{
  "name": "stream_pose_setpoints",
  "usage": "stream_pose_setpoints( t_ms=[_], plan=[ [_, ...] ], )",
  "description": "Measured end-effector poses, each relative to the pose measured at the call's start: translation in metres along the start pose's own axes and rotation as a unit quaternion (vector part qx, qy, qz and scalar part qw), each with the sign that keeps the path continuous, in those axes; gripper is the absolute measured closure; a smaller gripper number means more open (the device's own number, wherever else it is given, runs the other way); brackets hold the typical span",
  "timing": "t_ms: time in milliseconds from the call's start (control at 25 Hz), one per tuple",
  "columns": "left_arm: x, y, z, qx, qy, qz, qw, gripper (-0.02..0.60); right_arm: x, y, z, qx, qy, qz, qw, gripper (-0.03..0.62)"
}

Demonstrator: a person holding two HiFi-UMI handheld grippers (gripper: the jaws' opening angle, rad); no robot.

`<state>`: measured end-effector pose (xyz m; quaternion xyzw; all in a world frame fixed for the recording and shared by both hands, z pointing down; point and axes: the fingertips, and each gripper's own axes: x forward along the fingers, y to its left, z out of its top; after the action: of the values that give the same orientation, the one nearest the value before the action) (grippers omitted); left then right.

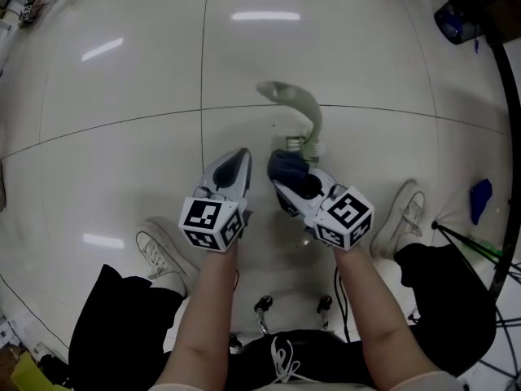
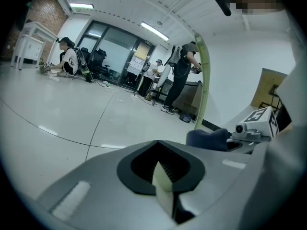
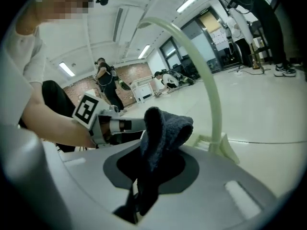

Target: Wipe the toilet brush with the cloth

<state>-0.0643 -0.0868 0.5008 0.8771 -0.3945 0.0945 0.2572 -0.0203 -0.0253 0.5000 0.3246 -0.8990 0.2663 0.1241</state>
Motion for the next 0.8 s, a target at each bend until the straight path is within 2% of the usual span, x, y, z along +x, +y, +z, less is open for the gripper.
stream_pose_setpoints(
  t_ms=[120,280,480,680,800],
  plan=[
    [-0.011,0.021,0.0,-0.004,-0.002,0.011,0.9999,0.575,0.028,-0.002,-0.006,0.072,0.003,-0.077,0.994,0.526],
    [-0.026,0.044,0.001,-0.012,-0.009,0.024,0.9996,0.575,0.054,-0.008,-0.018,0.158,-0.008,-0.149,0.976,0.526],
    [-0.042,0.053,-0.011,-0.02,-0.002,0.025,0.9995,0.575,0.058,-0.029,-0.047,0.3,-0.04,-0.194,0.933,0.526],
    [-0.041,0.047,-0.025,-0.008,0.017,0.009,0.9998,0.575,0.047,-0.054,-0.076,0.388,-0.055,-0.232,0.89,0.526],
    [-0.038,0.04,-0.023,-0.014,0.013,-0.004,0.9998,0.575,0.037,-0.055,-0.094,0.425,-0.051,-0.248,0.869,0.526]
  ],
)
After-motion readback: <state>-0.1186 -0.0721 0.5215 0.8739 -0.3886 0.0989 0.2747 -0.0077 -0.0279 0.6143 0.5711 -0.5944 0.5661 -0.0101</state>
